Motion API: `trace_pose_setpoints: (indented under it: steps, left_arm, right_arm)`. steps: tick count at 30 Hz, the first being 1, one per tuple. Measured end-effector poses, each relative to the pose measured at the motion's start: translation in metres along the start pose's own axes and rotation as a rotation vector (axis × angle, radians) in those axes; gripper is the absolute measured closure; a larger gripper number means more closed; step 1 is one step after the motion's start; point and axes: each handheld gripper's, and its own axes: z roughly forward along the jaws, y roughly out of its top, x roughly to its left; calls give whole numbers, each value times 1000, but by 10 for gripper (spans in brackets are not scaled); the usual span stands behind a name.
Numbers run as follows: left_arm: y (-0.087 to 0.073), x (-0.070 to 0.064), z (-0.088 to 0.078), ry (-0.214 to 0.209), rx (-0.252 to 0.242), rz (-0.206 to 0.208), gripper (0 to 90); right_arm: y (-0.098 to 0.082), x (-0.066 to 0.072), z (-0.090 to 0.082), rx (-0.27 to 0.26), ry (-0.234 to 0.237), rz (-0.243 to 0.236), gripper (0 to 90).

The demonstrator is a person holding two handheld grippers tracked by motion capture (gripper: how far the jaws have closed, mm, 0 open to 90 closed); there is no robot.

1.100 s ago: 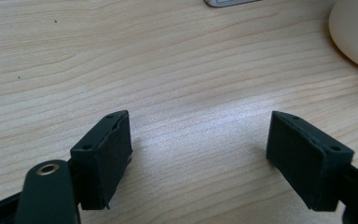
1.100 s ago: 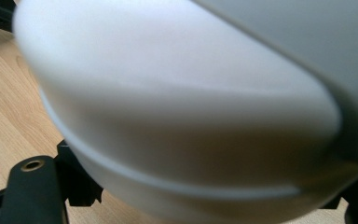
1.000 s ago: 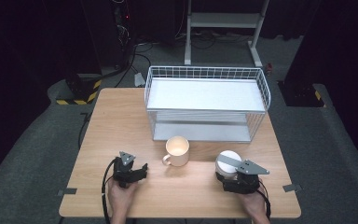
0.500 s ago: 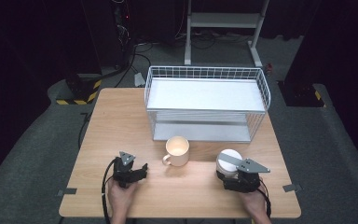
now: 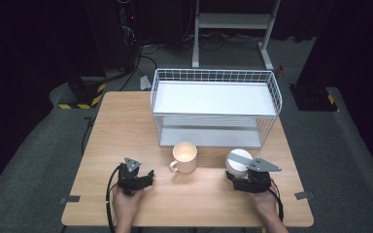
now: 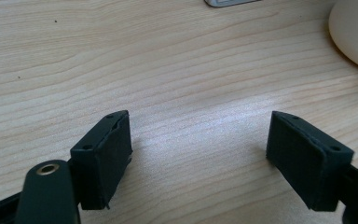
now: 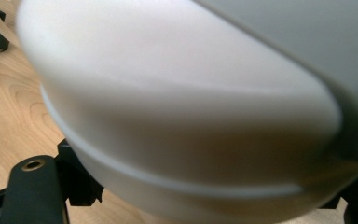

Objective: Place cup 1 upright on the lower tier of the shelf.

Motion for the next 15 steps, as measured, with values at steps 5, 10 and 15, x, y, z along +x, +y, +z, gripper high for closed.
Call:
trace_pose_setpoints:
  steps: [5, 10, 15]
  left_arm:
    - [0, 0, 0, 0, -1, 1, 223]
    - [0, 0, 0, 0, 0, 0, 224]
    - [0, 0, 0, 0, 0, -1, 224]
  right_arm:
    - [3, -4, 4, 5, -4, 1, 188]
    - [9, -9, 8, 0, -2, 17, 188]
    - [14, -12, 10, 0, -10, 15, 188]
